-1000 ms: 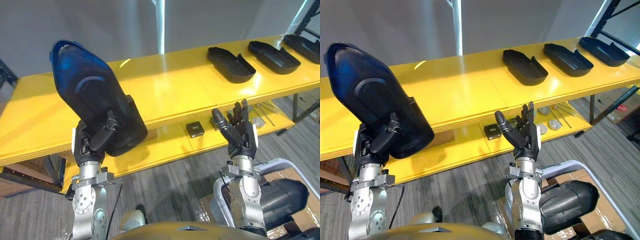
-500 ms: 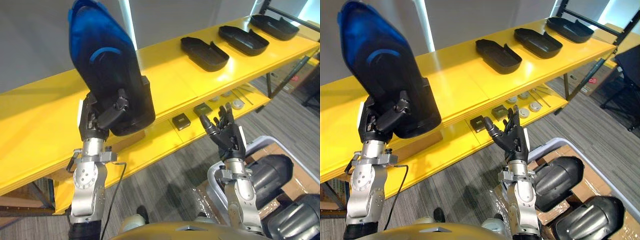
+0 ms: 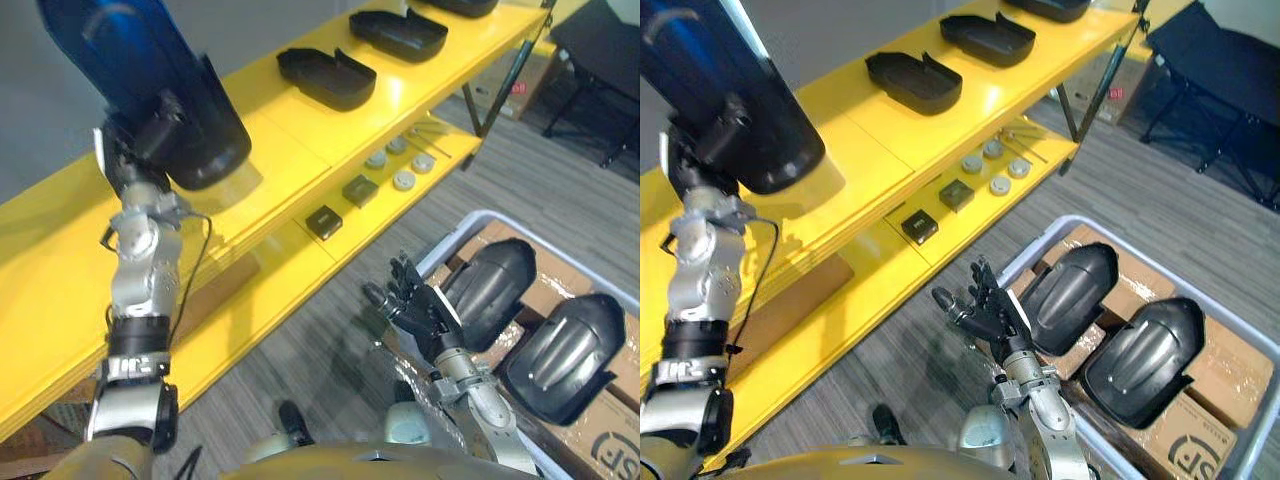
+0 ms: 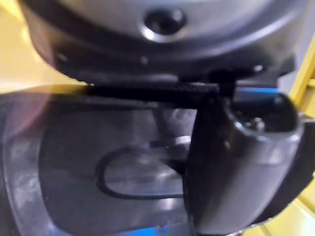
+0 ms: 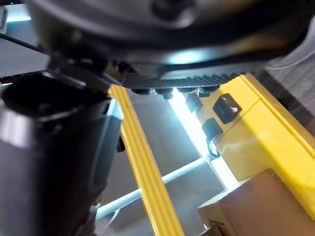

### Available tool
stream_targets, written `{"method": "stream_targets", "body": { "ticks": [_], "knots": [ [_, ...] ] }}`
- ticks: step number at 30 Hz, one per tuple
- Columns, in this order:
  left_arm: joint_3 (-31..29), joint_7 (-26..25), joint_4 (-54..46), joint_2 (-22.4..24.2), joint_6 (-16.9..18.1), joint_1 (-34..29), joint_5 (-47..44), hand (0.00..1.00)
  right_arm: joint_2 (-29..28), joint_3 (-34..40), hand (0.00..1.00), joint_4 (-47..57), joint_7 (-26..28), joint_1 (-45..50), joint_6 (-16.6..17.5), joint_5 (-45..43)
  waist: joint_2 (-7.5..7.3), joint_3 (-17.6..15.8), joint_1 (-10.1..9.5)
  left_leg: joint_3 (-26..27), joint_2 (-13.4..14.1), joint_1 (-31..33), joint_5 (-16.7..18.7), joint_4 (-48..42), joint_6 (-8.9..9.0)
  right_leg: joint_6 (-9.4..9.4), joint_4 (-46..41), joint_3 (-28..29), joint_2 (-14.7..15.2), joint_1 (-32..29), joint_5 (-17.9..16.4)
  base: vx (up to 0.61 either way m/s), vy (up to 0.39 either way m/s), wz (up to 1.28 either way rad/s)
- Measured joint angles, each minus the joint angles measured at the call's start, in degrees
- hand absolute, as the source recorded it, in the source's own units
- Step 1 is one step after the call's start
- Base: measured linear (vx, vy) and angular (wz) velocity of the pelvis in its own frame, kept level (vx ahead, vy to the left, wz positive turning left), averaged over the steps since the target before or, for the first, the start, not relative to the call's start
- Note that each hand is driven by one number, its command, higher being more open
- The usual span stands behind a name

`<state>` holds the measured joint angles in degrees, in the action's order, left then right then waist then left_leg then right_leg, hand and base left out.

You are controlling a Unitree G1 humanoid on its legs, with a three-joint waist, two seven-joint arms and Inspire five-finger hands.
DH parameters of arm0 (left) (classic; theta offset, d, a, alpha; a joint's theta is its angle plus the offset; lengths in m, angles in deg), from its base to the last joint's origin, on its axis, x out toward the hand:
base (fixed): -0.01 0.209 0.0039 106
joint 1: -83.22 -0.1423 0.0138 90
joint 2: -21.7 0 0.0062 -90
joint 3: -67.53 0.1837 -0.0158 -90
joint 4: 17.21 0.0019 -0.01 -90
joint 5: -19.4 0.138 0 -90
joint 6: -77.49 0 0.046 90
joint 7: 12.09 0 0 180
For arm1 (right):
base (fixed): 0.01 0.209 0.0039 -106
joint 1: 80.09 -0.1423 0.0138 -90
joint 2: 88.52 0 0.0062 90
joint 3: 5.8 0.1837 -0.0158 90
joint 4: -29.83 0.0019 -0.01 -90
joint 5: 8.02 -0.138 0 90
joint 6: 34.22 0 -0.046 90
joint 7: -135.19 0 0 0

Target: Walk over and take three plastic housings, then place them on the shelf

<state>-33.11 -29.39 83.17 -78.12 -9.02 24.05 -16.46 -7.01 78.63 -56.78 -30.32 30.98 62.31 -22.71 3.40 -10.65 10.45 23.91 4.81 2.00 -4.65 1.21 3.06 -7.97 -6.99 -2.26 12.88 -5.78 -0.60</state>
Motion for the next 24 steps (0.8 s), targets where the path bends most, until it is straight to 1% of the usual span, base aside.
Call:
{"method": "stream_targets", "body": {
  "ticks": [3, 4, 5, 7, 9, 12, 13, 14, 15, 16, 18, 20, 22, 24],
  "knots": [
    [0.38, -0.26, 0.43, -2.1, 0.01, 5.01, -1.65, 0.0, 1.67, -4.57, 1.0, 0.02, 0.31, 0.51, -0.2, -1.37, -0.21, -1.87, 0.92, 0.27, 0.01, 1.6, -0.51, -0.02, -0.16, -0.32, -0.41, 0.55, -0.05, -1.92, 0.22, -0.01, 0.003, -0.02],
    [0.53, -0.42, 0.43, -2.2, 0.02, 5.83, -1.83, 0.0, 1.7, -5.52, 1.0, 0.04, 0.3, 0.51, -0.22, -1.97, -0.24, -2.5, 0.91, 0.4, 0.01, 1.79, -0.61, -0.01, -0.23, -0.34, -0.61, 0.75, -0.07, -2.31, 0.24, -0.02, 0.008, -0.08],
    [0.89, -1.07, 0.51, -2.25, 0.01, 7.12, -2.09, 0.0, 1.66, -7.51, 1.0, 0.07, 0.28, 0.53, -0.34, -2.58, -0.3, -4.07, 0.97, 0.63, 0.01, 1.91, -0.68, -0.02, -0.27, -0.34, -1.01, 1.05, -0.07, -2.77, 0.24, -0.02, 0.007, -0.07],
    [1.59, -2.17, 1.38, -2.25, -0.11, 7.77, -2.66, 0.0, 1.65, -10.61, 1.0, 0.18, 0.27, 0.45, -0.82, -2.55, -0.2, -5.11, 1.42, 0.75, 0.01, 2.96, -0.87, -0.08, -0.39, -0.6, -1.05, 1.18, -0.08, -3.86, 0.42, -0.01, 0.003, -0.02],
    [2.69, -3.42, 5.22, -2.28, -2.09, 8.9, -4.83, 0.0, 1.64, -13.86, 1.0, 0.47, 0.13, 0.52, -0.88, -2.48, -0.49, -7.31, 2.11, 0.52, 0.02, 3.5, -1.01, -0.09, -0.48, -0.66, -1.1, 0.99, -0.08, -4.19, 0.5, 0.03, 0.003, 0.05],
    [3.08, -3.75, 8.42, -2.28, -4.12, 9.49, -7.7, 0.0, 1.72, -15.14, 1.0, 1.25, -0.42, 0.5, -0.79, -2.48, -1.0, -9.07, 2.2, 0.37, 0.04, 3.98, -1.03, -0.18, -0.51, -0.66, -1.1, 0.84, -0.09, -4.5, 0.5, 0.01, 0.004, 0.04],
    [3.24, -3.64, 9.45, -2.28, -4.71, 9.56, -9.61, 0.0, 1.7, -15.43, 1.0, 1.62, -1.05, 0.44, -0.53, -2.48, -1.3, -9.68, 2.18, 0.09, 0.12, 5.0, -1.03, -0.55, -0.52, -0.64, -1.18, 0.66, -0.09, -5.27, 0.52, 0.03, -0.005, 0.15],
    [3.25, -3.68, 9.45, -2.28, -4.89, 10.31, -11.21, 0.0, 1.67, -15.36, 1.0, 1.74, -1.66, 0.34, 0.38, -2.49, -1.64, -10.79, 2.01, -0.52, 0.24, 5.73, -1.02, -1.05, -0.53, -0.63, -1.35, 0.17, -0.09, -5.51, 0.52, 0.03, -0.006, 0.16],
    [3.41, -3.68, 9.34, -2.49, -4.56, 10.8, -10.92, 0.0, 1.75, -15.35, 1.0, 1.75, -1.94, 0.16, 0.64, -2.5, -1.89, -11.34, 1.71, -0.66, 0.26, 5.76, -1.03, -1.16, -0.52, -0.52, -1.54, 0.12, -0.09, -5.53, 0.44, 0.02, -0.004, 0.12],
    [4.11, -3.68, 9.36, -3.2, -4.21, 12.0, -11.03, 0.0, 1.89, -15.28, 1.0, 1.74, -2.26, -0.24, 0.71, -2.5, -2.12, -11.94, 1.04, -0.85, 0.4, 6.0, -1.02, -1.59, -0.53, -0.29, -2.02, 0.15, -0.14, -5.81, 0.27, 0.01, -0.004, 0.08],
    [6.34, -3.84, 9.47, -6.24, -4.03, 14.2, -10.78, 0.0, 1.99, -15.56, 1.0, 1.75, -2.37, -2.4, 1.07, -2.41, -2.27, -12.74, 0.52, -2.74, 0.68, 7.85, -0.98, -3.1, -0.52, -0.11, -2.27, -0.67, -0.15, -6.35, 0.14, 0.01, -0.019, 0.17],
    [6.67, -3.96, 9.54, -6.81, -4.03, 15.11, -10.71, 0.0, 2.13, -16.18, 1.0, 1.76, -2.39, -4.28, 1.66, -2.43, -2.39, -13.91, -0.09, -3.42, 0.73, 8.02, -0.98, -3.35, -0.52, 0.16, -3.32, -0.88, -0.16, -6.65, -0.35, -0.02, -0.013, 0.13],
    [7.55, -4.14, 10.54, -6.86, -5.05, 16.86, -10.71, 0.0, 2.72, -17.88, 1.0, 1.78, -2.88, -5.6, 1.78, -2.41, -2.48, -14.49, -1.09, -4.33, 0.73, 9.13, -0.97, -4.16, -0.51, 0.13, -5.08, -1.5, 0.06, -7.68, -1.24, -0.04, -0.02, 0.22],
    [7.83, -4.16, 11.01, -6.89, -6.25, 17.98, -10.7, 0.0, 3.69, -20.18, 1.0, 1.77, -3.8, -6.38, 1.77, -2.37, -2.71, -14.84, -1.61, -5.47, 0.73, 10.12, -1.0, -4.88, -0.5, 0.09, -6.66, -2.34, 0.31, -8.4, -2.06, -0.04, -0.024, 0.29]
  ]
}}
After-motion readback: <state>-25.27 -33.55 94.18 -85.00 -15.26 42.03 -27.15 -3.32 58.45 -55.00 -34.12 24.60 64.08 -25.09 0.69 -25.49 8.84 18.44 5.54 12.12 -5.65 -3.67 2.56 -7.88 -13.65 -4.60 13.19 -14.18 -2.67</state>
